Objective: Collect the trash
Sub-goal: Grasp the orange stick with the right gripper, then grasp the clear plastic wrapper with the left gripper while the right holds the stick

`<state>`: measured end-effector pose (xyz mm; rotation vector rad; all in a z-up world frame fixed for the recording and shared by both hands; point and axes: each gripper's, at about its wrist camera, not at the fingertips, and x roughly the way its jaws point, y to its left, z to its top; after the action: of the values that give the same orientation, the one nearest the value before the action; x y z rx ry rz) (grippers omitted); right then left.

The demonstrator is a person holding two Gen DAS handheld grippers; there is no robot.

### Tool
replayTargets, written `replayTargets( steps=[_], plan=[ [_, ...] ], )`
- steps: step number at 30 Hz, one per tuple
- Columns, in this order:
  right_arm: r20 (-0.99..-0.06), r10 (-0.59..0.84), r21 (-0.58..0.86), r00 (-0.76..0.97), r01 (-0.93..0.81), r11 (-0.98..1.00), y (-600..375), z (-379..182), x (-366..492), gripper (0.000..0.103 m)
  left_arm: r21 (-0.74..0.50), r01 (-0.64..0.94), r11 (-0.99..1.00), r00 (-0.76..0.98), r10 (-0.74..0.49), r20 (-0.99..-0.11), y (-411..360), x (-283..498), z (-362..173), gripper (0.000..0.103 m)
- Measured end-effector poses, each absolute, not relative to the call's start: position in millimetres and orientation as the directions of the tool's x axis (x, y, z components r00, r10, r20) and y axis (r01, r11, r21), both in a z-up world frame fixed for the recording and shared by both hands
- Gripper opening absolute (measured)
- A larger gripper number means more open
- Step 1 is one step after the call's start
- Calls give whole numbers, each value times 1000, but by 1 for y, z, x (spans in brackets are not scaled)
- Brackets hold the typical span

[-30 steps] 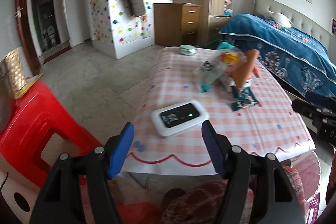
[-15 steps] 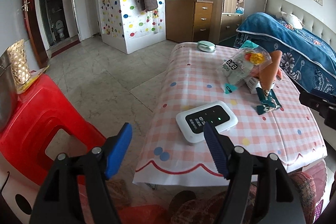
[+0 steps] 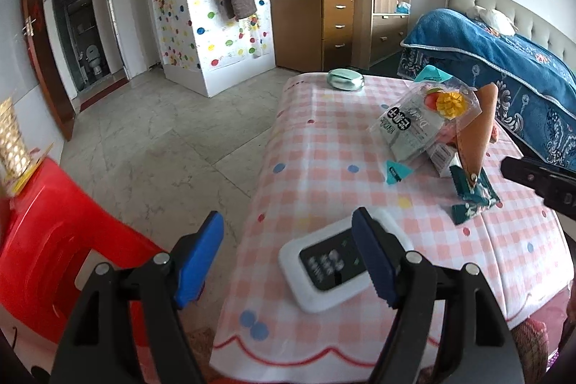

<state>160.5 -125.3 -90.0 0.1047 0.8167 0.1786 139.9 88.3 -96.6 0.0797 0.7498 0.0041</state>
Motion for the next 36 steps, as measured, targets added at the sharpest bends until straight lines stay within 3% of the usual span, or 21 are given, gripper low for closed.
replayTargets(
  steps=[4, 9, 13, 20, 23, 24, 26, 36],
  plan=[
    [-738, 188, 157, 648, -106, 982, -117, -98, 182, 50, 84, 44, 996, 732, 25, -681, 78, 155, -95, 72],
    [-740, 135, 123, 658, -66, 990, -108, -100, 200, 66, 79, 62, 995, 729, 9, -684, 72, 165, -96, 72],
    [-759, 88, 80, 645, -42, 996, -100, -107, 210, 66, 72, 69, 995, 720, 1, -694, 71, 167, -99, 72],
    [-756, 109, 102, 645, -48, 994, -115, -102, 196, 35, 77, 89, 993, 715, -10, -699, 67, 163, -100, 72],
    [-746, 130, 129, 653, -50, 990, -124, -98, 188, 33, 83, 113, 990, 718, -23, -696, 60, 160, -100, 72],
    [-743, 140, 139, 655, -53, 989, -126, -96, 187, 22, 85, 118, 989, 718, -26, -695, 58, 160, -100, 72],
    [-731, 174, 177, 660, -63, 982, -133, -93, 182, 11, 83, 136, 987, 715, -40, -698, 52, 160, -101, 72],
    [-658, 205, 183, 725, -110, 977, -147, -70, 156, 8, 87, 178, 980, 698, -64, -713, 29, 169, -112, 72]
  ],
)
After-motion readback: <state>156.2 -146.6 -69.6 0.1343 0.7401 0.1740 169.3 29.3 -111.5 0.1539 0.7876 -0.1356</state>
